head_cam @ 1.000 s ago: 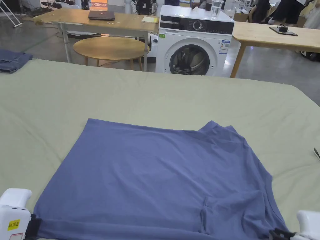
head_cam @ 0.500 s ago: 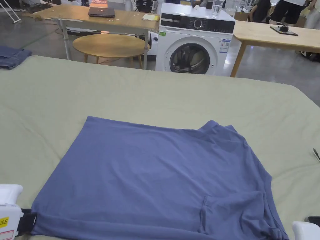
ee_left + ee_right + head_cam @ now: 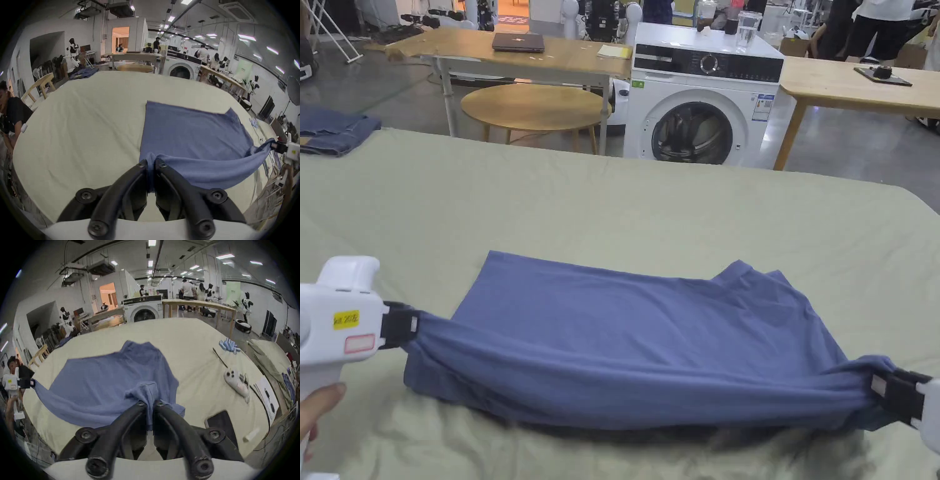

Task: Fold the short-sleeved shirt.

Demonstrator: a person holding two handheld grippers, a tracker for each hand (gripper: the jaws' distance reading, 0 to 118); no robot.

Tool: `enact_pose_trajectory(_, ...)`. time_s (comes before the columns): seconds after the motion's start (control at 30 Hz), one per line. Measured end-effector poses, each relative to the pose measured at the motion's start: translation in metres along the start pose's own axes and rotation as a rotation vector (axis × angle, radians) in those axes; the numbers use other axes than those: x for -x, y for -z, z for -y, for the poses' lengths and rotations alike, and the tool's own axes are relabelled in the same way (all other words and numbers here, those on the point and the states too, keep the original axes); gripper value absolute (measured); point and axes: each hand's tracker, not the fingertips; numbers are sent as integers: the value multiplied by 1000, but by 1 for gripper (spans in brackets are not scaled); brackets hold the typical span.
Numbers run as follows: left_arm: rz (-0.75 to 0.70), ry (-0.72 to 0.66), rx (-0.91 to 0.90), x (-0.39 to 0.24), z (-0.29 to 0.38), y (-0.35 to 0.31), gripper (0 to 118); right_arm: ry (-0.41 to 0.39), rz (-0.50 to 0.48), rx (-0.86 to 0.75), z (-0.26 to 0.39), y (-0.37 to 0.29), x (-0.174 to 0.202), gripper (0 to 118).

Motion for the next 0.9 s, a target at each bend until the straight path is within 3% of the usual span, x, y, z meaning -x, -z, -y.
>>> enact_pose_trajectory(0.23, -27, -24, 60, 4, -38, 72, 2, -9, 35, 68, -43, 81, 12, 4)
enact_pose_trajectory(0.57, -64, -23, 174, 7, -33, 130, 2, -75, 67, 165, -44, 153, 14, 6)
enact_pose_trajectory(0.63, -64, -27, 186, 6, -29, 130, 5, -92, 78, 163, -44, 153, 13, 19)
enact_pose_trajectory(0.73, -62, -19, 187, 3, -29, 123, 35, -83, 91, 85, -44, 138, 17, 55)
enact_pose_trajectory(0.8, -34, -7, 151, -3, -28, 111, 42, -75, 73, 12, -45, 125, 24, 57)
enact_pose_trajectory(0.9, 6, 6, 49, -14, -28, 91, 42, -66, 42, -97, -42, 101, 41, 57)
